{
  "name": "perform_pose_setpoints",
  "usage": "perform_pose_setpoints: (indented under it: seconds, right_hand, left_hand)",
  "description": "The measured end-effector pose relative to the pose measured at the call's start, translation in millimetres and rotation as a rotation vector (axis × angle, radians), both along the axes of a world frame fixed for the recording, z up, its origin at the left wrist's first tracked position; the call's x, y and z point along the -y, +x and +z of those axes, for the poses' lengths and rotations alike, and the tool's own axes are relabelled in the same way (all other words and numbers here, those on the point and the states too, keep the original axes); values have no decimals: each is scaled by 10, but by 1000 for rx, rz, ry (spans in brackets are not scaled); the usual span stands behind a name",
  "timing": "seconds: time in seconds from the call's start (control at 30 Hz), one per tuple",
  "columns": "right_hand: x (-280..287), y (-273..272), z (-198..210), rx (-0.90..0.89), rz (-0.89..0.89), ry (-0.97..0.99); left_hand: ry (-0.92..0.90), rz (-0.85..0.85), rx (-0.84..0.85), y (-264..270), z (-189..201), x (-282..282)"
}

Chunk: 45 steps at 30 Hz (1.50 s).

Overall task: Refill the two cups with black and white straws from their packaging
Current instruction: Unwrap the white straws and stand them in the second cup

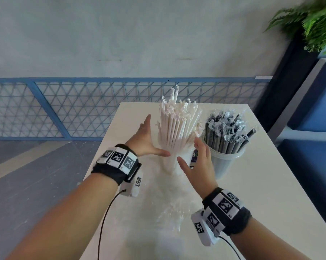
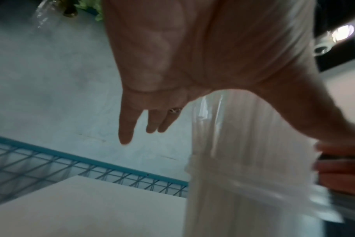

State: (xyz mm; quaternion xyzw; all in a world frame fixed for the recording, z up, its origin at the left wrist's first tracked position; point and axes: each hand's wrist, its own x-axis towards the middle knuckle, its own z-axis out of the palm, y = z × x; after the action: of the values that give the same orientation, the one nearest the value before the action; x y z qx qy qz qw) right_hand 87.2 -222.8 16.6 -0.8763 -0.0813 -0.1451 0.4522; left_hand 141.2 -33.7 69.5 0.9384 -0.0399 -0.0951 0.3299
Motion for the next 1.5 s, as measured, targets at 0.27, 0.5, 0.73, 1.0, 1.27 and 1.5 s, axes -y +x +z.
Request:
perform_pose_setpoints:
  seconds: [0.27, 0.5, 0.73, 1.0, 1.27, 1.5]
  right_hand:
    - [-102, 168, -2, -36, -100, 168]
    - [-88, 407, 147, -136, -48, 162]
    - [-159, 761, 381, -154, -43, 259]
    - [-173, 908, 542, -16, -17, 284]
    - [-136, 915, 743, 48, 44, 369]
    - [-30, 840, 784, 128, 92, 267]
  left_hand:
    - [-187, -49, -116, 412, -74, 90]
    - [-249, -29, -29, 444, -222, 195]
    - [-239, -6, -104, 464, -229, 327]
    - [-441, 28, 151, 522, 0, 356]
    - [-552, 45, 289, 452, 193, 404]
    - [-531, -40, 350, 323, 256, 392]
